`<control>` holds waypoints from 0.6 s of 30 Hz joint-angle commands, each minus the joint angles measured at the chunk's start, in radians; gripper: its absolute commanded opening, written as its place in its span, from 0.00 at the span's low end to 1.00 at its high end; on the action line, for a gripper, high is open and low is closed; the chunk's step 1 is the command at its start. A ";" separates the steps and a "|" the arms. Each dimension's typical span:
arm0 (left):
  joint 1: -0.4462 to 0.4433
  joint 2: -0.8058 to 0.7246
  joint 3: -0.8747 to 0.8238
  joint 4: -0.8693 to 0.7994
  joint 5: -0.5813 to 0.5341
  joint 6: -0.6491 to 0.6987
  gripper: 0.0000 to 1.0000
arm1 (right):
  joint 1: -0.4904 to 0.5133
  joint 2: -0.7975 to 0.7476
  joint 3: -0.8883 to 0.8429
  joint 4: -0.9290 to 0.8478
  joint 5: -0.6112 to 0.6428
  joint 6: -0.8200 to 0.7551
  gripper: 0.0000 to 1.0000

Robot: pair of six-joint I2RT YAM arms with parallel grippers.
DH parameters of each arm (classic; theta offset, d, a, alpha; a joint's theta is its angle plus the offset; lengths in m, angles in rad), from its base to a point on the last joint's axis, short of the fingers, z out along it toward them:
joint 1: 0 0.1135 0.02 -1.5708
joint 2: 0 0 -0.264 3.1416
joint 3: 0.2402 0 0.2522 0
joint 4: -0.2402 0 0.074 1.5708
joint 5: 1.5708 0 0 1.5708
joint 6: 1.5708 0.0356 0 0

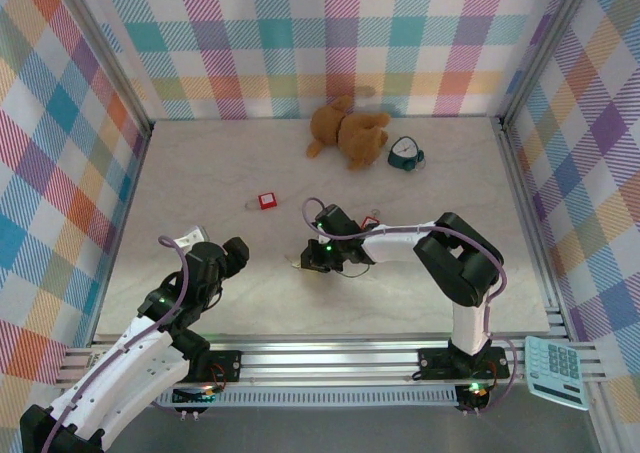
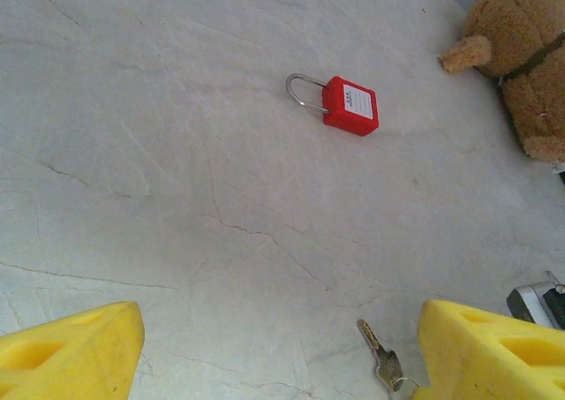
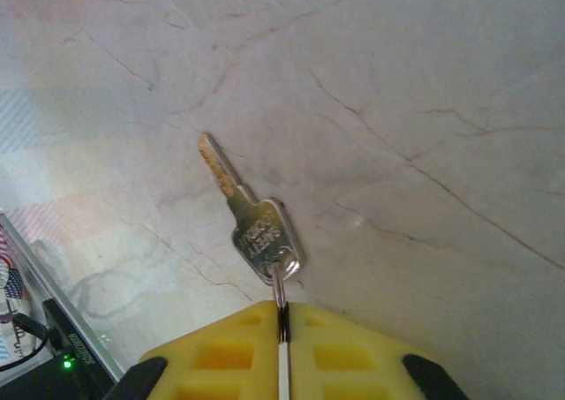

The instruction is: Unlock with the key

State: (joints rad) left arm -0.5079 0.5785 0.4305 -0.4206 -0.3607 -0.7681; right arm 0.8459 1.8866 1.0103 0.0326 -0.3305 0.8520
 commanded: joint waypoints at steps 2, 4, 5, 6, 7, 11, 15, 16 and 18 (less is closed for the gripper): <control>0.008 -0.008 0.017 -0.024 -0.012 0.022 0.81 | 0.006 -0.005 0.038 -0.028 0.005 -0.043 0.07; 0.008 -0.005 0.019 -0.021 -0.011 0.029 0.81 | 0.006 -0.018 0.053 -0.057 0.019 -0.071 0.04; 0.008 -0.004 0.018 -0.017 -0.011 0.031 0.81 | 0.007 -0.025 0.062 -0.074 0.022 -0.088 0.03; 0.008 0.000 0.017 -0.013 -0.009 0.033 0.81 | 0.007 -0.033 0.073 -0.101 0.030 -0.107 0.03; 0.008 0.004 0.017 0.001 0.006 0.042 0.81 | 0.007 -0.042 0.084 -0.128 0.043 -0.126 0.03; 0.006 0.045 0.020 0.117 0.121 0.125 0.74 | 0.007 -0.096 0.116 -0.231 0.108 -0.193 0.03; -0.006 0.114 0.040 0.189 0.137 0.179 0.72 | 0.008 -0.158 0.152 -0.330 0.171 -0.254 0.02; -0.015 0.124 0.043 0.203 0.132 0.187 0.71 | 0.007 -0.171 0.160 -0.347 0.185 -0.265 0.02; -0.052 0.141 0.041 0.253 0.122 0.231 0.70 | 0.007 -0.203 0.177 -0.393 0.212 -0.291 0.02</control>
State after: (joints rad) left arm -0.5243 0.7109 0.4435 -0.2718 -0.2512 -0.6163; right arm 0.8459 1.7374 1.1488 -0.2562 -0.1802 0.6373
